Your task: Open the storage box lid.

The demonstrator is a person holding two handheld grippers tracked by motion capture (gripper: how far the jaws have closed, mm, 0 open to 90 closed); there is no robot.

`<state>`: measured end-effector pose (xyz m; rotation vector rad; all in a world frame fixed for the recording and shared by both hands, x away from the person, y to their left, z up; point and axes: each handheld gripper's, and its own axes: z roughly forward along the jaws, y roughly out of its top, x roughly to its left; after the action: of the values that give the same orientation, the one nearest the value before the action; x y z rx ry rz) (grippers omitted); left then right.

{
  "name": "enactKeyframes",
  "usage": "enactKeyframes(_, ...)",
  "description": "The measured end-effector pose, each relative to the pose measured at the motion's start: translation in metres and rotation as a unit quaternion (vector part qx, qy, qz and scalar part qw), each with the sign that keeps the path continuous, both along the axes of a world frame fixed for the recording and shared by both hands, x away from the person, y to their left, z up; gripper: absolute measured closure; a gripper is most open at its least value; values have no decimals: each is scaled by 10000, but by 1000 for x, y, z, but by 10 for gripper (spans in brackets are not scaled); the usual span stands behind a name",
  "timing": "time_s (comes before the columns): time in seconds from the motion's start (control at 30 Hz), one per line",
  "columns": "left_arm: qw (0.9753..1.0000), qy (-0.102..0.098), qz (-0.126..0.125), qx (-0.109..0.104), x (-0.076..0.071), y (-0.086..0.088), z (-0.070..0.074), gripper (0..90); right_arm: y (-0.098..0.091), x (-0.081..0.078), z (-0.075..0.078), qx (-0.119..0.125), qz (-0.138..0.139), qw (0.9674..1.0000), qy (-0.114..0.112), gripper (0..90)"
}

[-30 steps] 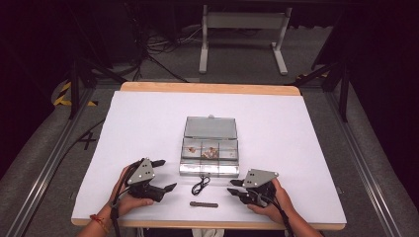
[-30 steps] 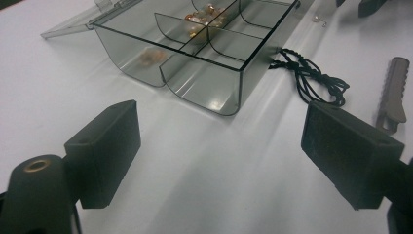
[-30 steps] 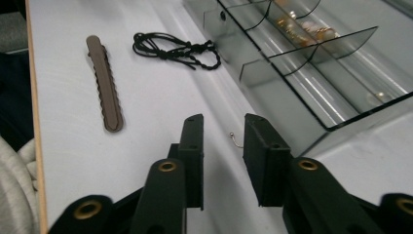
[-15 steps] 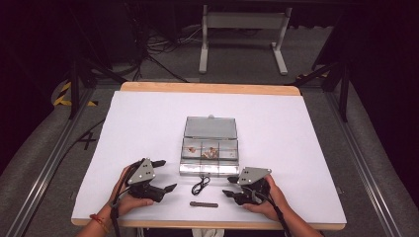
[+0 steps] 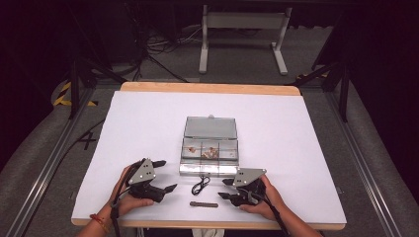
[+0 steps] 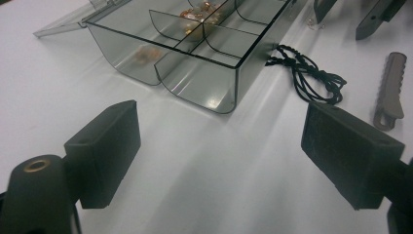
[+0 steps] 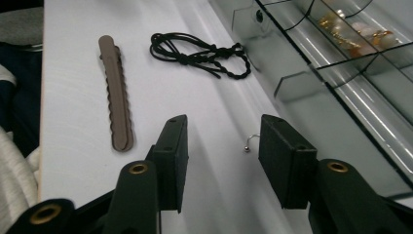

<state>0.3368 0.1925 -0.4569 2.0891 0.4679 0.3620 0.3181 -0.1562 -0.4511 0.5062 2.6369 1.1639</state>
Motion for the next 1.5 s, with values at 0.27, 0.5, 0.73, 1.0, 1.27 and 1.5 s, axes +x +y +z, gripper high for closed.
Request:
enactKeyframes(0.27, 10000, -21, -28, 54, 0, -1, 0, 152, 5, 1, -2, 77, -389, 9992, 37, 520)
enactKeyframes(0.5, 10000, -30, -32, 82, 0, -1, 0, 152, 11, 1, -2, 80, -258, 9996, 37, 597)
enactKeyframes(0.73, 9999, -37, -56, 94, -1, -2, 0, 151, 12, -3, -2, 79, 53, 10000, 24, 816)
enactKeyframes(1.0, 9999, -49, -62, 113, -2, -2, 0, 151, 3, -9, 0, 32, 270, 9996, 104, 897)
enactKeyframes(1.27, 9999, -61, -73, 138, -2, -3, 0, 151, -11, -12, 7, 179, 199, 9996, 71, 897)
enactKeyframes(1.5, 9998, -63, -84, 164, -2, -3, 0, 151, -18, -10, 15, 392, 74, 9992, 9, 897)
